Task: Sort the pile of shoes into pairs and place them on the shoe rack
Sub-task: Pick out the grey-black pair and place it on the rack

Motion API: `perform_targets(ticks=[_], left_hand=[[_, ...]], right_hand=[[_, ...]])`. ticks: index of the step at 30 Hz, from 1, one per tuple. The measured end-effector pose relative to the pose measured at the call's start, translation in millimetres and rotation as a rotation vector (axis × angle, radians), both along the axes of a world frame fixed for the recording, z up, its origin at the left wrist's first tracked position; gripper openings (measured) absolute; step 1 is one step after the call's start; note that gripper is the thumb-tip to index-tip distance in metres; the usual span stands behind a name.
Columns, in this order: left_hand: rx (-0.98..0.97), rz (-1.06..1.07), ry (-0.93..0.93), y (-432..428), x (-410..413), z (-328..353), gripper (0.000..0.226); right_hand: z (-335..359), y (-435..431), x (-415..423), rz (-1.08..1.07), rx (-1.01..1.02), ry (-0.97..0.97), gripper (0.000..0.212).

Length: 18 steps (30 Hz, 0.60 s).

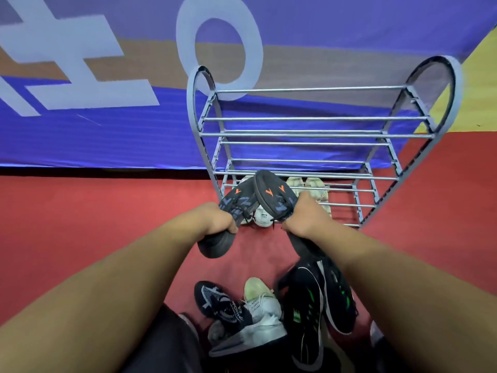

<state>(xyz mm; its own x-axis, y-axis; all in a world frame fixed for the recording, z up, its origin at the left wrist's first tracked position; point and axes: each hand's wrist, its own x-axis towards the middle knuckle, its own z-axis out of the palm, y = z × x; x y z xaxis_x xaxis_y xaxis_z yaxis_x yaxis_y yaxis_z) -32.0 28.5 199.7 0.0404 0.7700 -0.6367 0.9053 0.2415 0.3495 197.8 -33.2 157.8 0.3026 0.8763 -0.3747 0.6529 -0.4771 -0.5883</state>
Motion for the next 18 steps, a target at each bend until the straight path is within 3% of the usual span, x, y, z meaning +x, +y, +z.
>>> perform_targets(ticks=[3, 9, 14, 18], left_hand=[[-0.015, -0.068, 0.083, 14, 7, -10, 0.026], [0.021, -0.142, 0.120, 67, 10, -52, 0.037], [0.226, -0.195, 0.129, 98, 15, -108, 0.054], [0.395, -0.219, 0.135, 123, 33, -147, 0.052]], right_hand=[[-28, 6, -5, 0.003, -0.054, -0.008, 0.060], [-64, 44, -15, 0.059, -0.178, -0.055, 0.051], [-85, 88, -19, -0.007, -0.118, -0.061, 0.078], [-114, 113, -21, -0.116, -0.012, -0.065, 0.073]])
